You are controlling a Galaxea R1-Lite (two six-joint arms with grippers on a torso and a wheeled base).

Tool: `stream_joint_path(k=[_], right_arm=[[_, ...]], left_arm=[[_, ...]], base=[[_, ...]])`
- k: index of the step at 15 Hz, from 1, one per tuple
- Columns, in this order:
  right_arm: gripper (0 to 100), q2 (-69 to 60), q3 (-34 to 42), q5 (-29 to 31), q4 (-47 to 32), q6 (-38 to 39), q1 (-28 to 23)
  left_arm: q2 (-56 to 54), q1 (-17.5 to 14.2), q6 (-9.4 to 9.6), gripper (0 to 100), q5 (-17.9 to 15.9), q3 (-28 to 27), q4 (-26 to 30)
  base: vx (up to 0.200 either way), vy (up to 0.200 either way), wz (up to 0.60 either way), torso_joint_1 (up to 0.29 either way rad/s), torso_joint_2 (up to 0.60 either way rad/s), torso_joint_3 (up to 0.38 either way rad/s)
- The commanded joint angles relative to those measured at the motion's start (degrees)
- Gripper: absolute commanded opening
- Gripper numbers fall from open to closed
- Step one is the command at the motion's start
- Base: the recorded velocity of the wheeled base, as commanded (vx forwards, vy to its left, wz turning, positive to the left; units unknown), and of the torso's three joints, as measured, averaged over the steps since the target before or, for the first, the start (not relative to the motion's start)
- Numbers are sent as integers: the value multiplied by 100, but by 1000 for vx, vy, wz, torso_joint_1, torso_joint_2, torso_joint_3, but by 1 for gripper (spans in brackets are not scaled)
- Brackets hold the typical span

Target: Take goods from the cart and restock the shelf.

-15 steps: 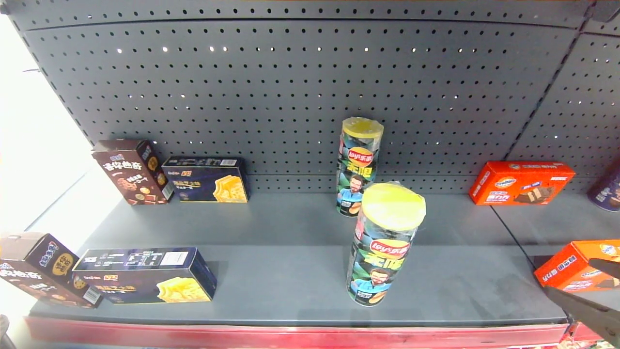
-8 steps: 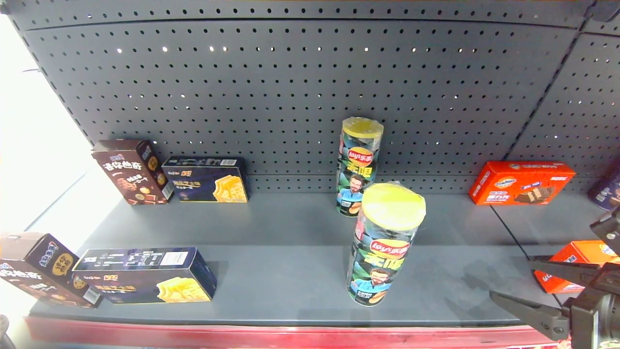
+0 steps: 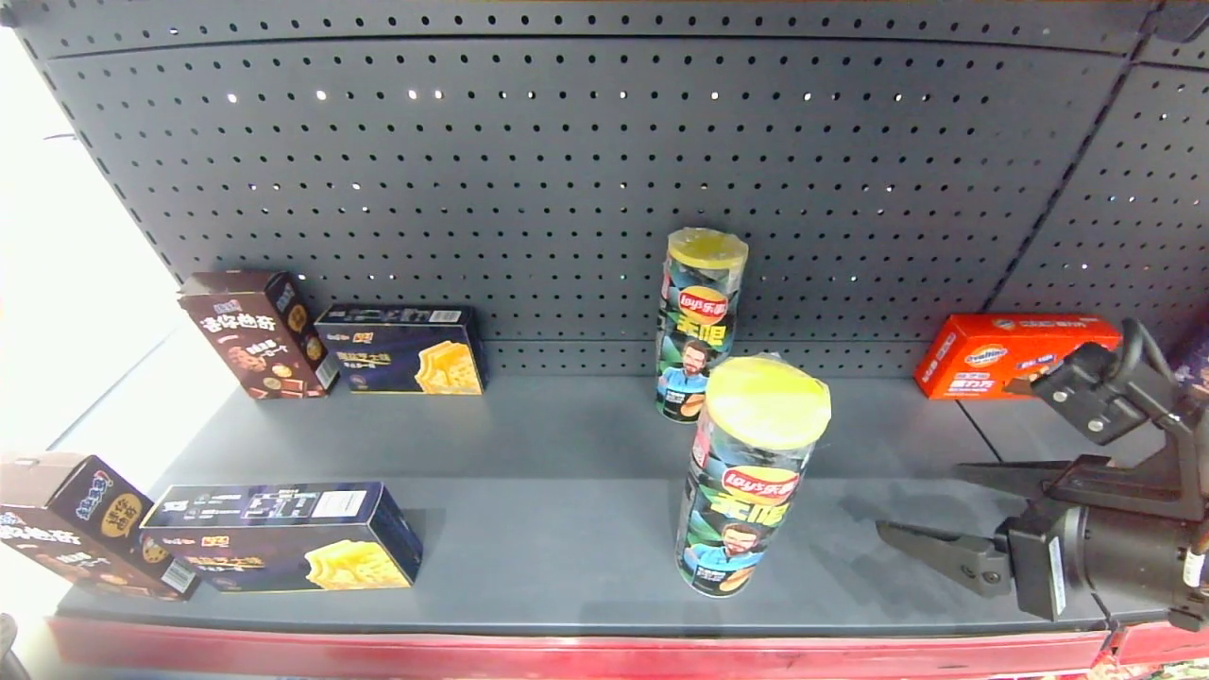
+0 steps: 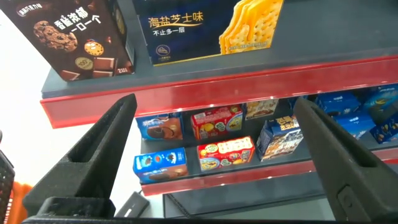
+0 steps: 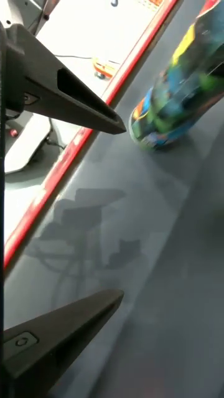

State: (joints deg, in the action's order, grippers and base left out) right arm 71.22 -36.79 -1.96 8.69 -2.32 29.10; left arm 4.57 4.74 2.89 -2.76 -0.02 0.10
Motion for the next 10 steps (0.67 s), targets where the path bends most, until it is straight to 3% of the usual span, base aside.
stream_joint_path(k=[1,10], right_arm=[[100,349,-170,-6,36,-6,131],[100,1070,-715,3,80,-146,448]], left_arm=[[17,0,1,100,3,2,-1],[17,0,-52,100,21,2,-1]], base=[[0,0,0,0,0,0],[0,0,0,0,0,0]])
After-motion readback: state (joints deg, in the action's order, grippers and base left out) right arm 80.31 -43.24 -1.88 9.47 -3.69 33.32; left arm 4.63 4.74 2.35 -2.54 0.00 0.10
